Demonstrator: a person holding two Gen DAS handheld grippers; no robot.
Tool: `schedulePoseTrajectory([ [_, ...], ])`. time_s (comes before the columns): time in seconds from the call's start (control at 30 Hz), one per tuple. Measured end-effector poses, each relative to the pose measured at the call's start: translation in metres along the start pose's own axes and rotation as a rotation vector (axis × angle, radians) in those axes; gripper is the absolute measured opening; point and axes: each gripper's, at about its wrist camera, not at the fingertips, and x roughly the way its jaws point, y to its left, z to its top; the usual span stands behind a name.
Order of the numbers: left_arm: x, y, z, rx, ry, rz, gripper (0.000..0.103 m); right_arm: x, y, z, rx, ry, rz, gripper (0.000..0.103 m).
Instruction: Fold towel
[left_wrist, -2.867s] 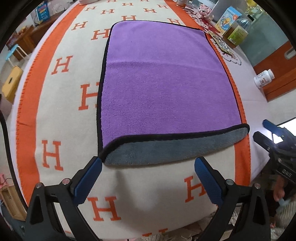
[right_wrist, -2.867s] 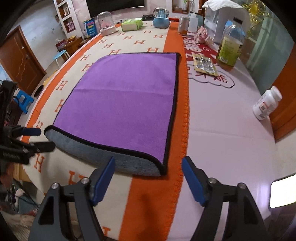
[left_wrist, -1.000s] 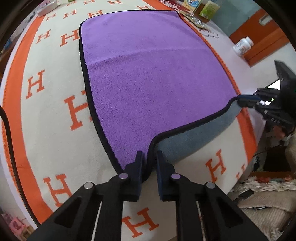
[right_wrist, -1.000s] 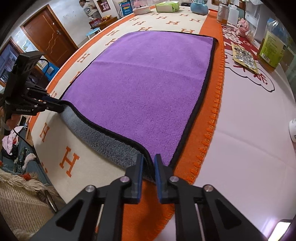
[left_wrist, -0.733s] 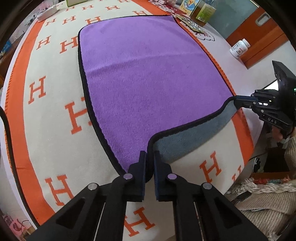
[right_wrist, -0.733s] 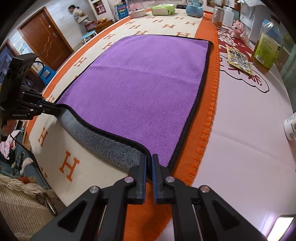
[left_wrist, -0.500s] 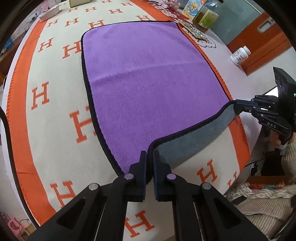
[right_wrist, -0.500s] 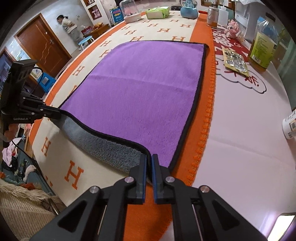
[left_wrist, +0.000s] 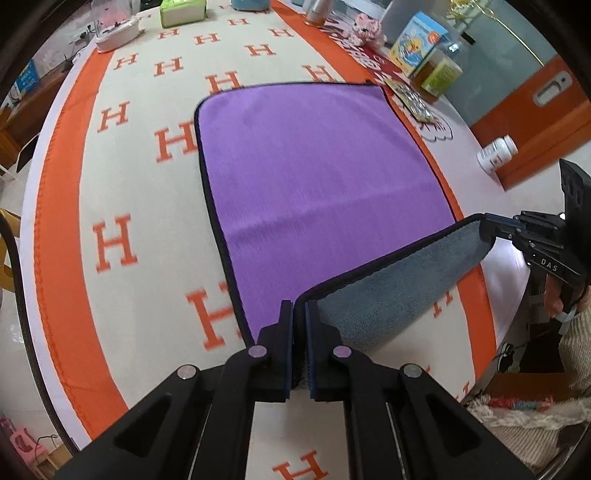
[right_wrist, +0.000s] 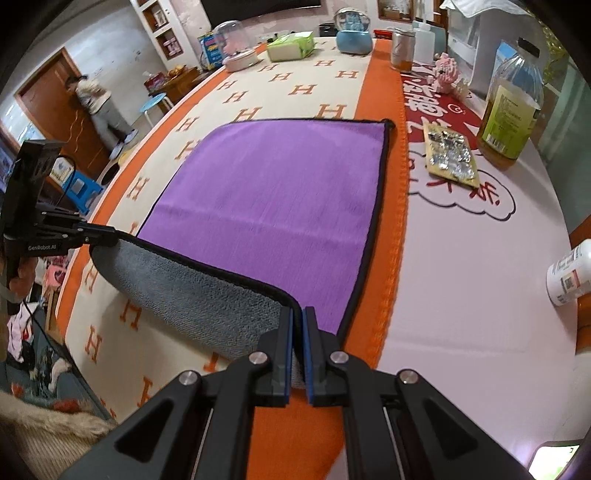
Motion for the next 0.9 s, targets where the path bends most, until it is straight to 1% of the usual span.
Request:
schedulePoseTrajectory([
  [0.2, -0.008, 0.015, 0.028, -0.015, -0.032, -0.004, 0.004, 0.005, -0.005, 0.022, 0.019, -0.015, -0.016, 0.005],
  [0.33, 0.0, 0.006, 0.054, -0.024, -0.041, 0.008, 0.004, 0.006, -0.012, 0.04, 0.043, -0.035, -0.029, 0.005],
  [0.5, 0.004, 0.011, 0.088, -0.026, -0.066, 0.034, 0.004, 0.011, -0.02, 0.069, 0.076, -0.067, -0.051, 0.005],
  [0.67, 0.017, 0.02, 0.123, -0.05, -0.068, 0.029, 0.004, 0.025, -0.03, 0.1, 0.101, -0.077, -0.078, 0.005],
  [0.73, 0.024, 0.024, 0.136, -0.054, -0.068, 0.038, 0.004, 0.032, -0.035, 0.112, 0.112, -0.08, -0.089, 0.005],
  [0.9, 0.042, 0.036, 0.161, -0.087, -0.06, 0.036, 0.004, 0.053, -0.048, 0.137, 0.136, -0.067, -0.112, 0.005],
])
